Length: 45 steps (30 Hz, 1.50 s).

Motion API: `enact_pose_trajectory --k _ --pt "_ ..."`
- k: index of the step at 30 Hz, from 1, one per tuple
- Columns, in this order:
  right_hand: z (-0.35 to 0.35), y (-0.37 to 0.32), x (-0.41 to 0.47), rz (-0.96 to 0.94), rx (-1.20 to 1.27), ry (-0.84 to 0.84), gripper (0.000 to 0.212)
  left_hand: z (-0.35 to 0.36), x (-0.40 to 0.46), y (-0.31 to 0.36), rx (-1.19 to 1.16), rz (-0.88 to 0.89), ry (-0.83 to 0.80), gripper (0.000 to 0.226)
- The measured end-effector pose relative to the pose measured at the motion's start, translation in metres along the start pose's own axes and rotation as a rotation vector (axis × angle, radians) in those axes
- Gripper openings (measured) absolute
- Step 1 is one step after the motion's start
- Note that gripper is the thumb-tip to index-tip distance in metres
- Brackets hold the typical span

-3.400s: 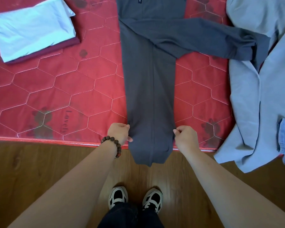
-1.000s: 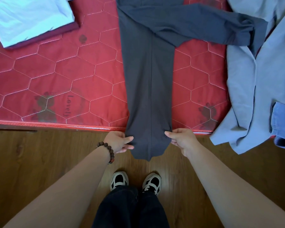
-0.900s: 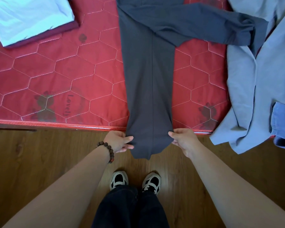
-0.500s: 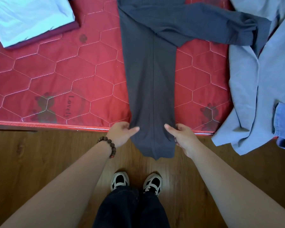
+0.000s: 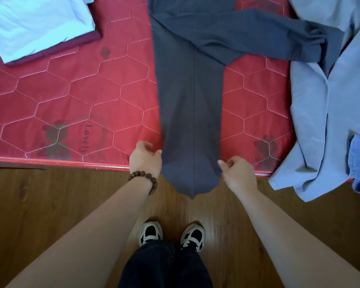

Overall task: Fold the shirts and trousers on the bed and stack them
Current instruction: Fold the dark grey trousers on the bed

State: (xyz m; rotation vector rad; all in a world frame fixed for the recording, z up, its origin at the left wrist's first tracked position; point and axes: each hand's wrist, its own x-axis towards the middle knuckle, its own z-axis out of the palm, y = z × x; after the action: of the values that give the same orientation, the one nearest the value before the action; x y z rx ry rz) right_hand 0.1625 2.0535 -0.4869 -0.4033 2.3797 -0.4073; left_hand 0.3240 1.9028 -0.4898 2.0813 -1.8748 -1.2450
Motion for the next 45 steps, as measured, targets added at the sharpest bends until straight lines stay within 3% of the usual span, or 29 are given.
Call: enact_pose_trajectory --k 2,4,7,9,11,15,19,23,28,35,38,41,45 --pt "-0.003 -0.011 0.002 -0.235 -0.16 0.3 0.02 0.001 0.003 0.014 0.121 0.296 0.195 0.024" --pt "0.003 -0.029 0.017 -0.527 -0.192 0.46 0.022 0.014 0.013 0.029 0.187 0.59 0.228 0.033" --pt "0.027 -0.051 0.049 -0.729 -0.366 0.297 0.047 0.043 0.034 0.045 0.469 0.806 0.013 0.051" --pt "0.041 -0.049 0.063 -0.736 -0.518 0.202 0.058 0.057 0.046 0.034 0.67 0.805 -0.077 0.06" --pt "0.048 -0.03 0.066 -0.725 -0.619 0.216 0.065 0.055 0.049 0.009 0.784 0.802 -0.056 0.067" --pt "0.035 0.022 0.049 -0.698 -0.69 0.208 0.072 0.031 0.04 -0.038 0.862 0.787 -0.005 0.075" --pt "0.01 0.057 0.03 -0.679 -0.705 0.155 0.069 0.011 0.026 -0.038 0.847 0.702 0.022 0.068" --pt "-0.002 0.025 0.036 -0.747 -0.454 0.293 0.053 0.019 0.032 0.01 0.636 0.75 0.161 0.055" --pt "0.027 -0.047 0.083 -0.772 -0.469 0.246 0.058 0.06 0.068 0.053 0.771 0.851 -0.012 0.07" --pt "0.015 -0.01 0.094 -0.592 -0.575 0.218 0.064 0.038 0.071 0.018 0.888 0.561 0.073 0.085" --pt "-0.015 -0.016 0.101 -0.579 -0.588 0.2 0.065 0.028 0.072 0.041 0.889 0.524 0.101 0.084" --pt "-0.056 -0.045 0.134 -0.624 -0.523 0.282 0.056 0.032 0.092 0.093 0.825 0.673 0.079 0.073" --pt "-0.123 -0.092 0.208 -0.632 -0.518 0.487 0.069 0.065 0.137 0.184 0.769 0.852 0.024 0.074"
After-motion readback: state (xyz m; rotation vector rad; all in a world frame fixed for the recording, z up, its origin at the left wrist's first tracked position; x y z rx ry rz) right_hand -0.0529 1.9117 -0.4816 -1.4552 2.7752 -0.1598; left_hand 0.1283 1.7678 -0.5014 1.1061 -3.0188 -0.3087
